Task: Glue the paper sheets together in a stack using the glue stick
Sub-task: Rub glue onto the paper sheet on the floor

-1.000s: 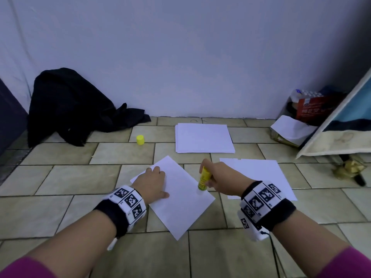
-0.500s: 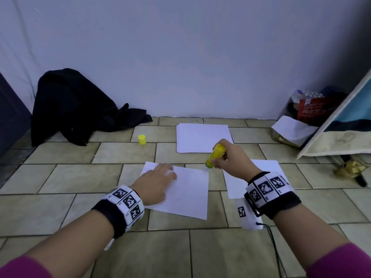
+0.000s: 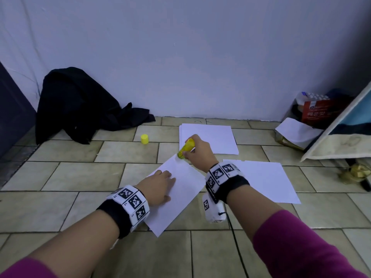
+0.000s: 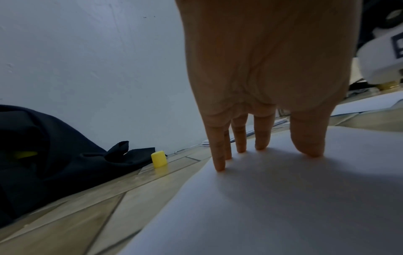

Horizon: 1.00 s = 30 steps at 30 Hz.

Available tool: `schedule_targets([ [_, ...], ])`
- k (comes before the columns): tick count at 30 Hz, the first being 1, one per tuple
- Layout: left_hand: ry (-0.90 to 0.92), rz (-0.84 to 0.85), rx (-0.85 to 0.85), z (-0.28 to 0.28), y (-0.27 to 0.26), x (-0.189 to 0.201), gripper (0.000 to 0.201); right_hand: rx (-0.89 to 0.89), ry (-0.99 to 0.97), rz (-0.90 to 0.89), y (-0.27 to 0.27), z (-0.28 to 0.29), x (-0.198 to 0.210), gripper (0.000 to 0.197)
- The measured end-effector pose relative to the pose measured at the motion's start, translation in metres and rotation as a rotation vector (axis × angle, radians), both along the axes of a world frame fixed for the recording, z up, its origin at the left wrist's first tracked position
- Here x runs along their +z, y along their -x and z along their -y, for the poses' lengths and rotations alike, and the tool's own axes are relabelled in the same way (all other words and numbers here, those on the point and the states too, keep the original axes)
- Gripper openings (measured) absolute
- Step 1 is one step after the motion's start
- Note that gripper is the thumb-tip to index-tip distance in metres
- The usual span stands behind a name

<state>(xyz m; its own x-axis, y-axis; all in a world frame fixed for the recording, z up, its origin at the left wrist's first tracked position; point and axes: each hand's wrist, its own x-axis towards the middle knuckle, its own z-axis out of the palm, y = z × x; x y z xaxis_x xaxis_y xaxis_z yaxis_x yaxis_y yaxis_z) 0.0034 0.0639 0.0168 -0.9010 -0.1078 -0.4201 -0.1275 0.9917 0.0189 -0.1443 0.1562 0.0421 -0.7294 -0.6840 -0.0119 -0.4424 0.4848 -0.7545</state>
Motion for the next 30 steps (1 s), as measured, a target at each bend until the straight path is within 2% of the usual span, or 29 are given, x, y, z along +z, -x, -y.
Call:
schedule_targets([
  [8, -0.009, 0.009, 0.022, 0.003, -0.002, -0.002, 0.065, 0.116, -0.199, -0.066, 0.004, 0.017, -0.005, 0.031],
  [16, -0.025, -0.013, -0.004, 0.006, -0.003, -0.002, 0.058, 0.210, -0.368, -0.133, 0.011, -0.037, 0.007, 0.031],
  [21, -0.012, 0.035, -0.056, 0.010, 0.001, 0.004, 0.071, 0.196, -0.404, -0.124, 0.013, -0.065, 0.006, 0.029],
  [23, 0.015, 0.049, -0.060, 0.010, 0.003, 0.006, 0.073, 0.157, -0.373, -0.069, 0.019, -0.068, 0.006, 0.031],
  [26, 0.044, 0.027, -0.020, 0.008, 0.002, 0.005, 0.068, 0.037, -0.187, 0.047, 0.025, -0.069, 0.010, 0.028],
  [30, 0.024, -0.034, 0.019, 0.008, -0.001, 0.003, 0.061, -0.054, -0.046, 0.070, 0.026, -0.065, 0.013, 0.028],
])
